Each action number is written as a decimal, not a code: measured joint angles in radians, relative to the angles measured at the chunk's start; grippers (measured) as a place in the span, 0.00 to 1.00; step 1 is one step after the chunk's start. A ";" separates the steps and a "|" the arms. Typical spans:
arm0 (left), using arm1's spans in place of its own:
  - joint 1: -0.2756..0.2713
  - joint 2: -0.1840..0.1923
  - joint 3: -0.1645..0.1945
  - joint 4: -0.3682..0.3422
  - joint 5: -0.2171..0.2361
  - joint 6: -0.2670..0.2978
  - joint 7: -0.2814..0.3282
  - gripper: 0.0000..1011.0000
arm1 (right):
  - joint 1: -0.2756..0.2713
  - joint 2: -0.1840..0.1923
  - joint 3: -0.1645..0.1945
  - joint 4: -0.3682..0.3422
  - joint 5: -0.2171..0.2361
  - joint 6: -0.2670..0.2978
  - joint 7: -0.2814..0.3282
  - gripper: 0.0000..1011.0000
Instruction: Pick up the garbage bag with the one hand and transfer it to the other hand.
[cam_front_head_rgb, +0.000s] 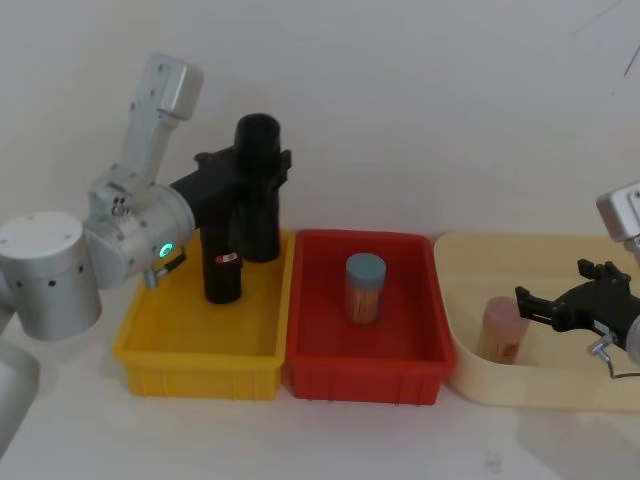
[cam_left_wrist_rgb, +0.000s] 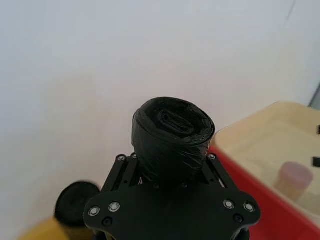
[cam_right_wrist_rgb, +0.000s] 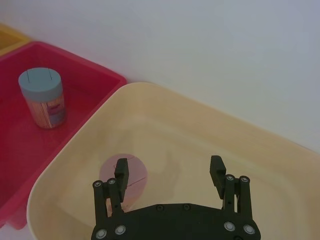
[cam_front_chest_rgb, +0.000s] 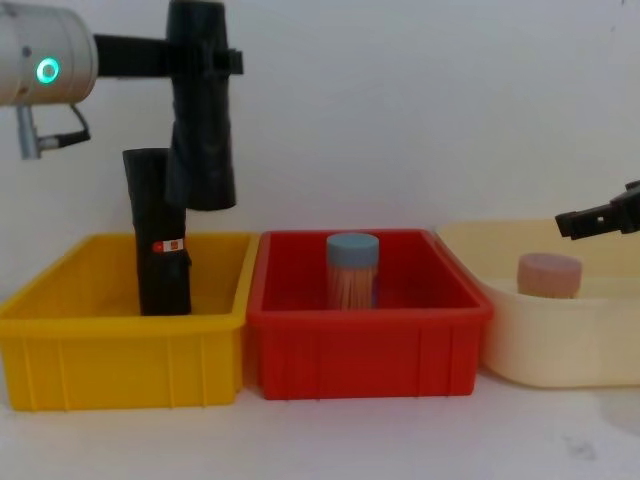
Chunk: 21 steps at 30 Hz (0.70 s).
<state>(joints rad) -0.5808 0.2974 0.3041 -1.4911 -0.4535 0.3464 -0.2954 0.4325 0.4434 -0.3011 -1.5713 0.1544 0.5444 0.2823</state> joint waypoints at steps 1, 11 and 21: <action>-0.003 -0.001 0.001 -0.001 -0.003 0.001 -0.003 0.38 | 0.000 0.000 0.000 0.000 0.000 0.000 0.000 0.99; -0.072 -0.037 0.044 0.035 -0.032 0.000 -0.069 0.38 | 0.000 0.000 0.000 0.000 0.000 0.000 0.000 0.99; -0.167 -0.110 0.106 0.163 -0.055 -0.048 -0.161 0.38 | 0.000 0.000 0.000 0.000 0.000 0.000 0.000 0.99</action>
<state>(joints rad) -0.7473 0.1879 0.4099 -1.3285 -0.5082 0.2983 -0.4567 0.4325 0.4434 -0.3011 -1.5713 0.1544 0.5443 0.2823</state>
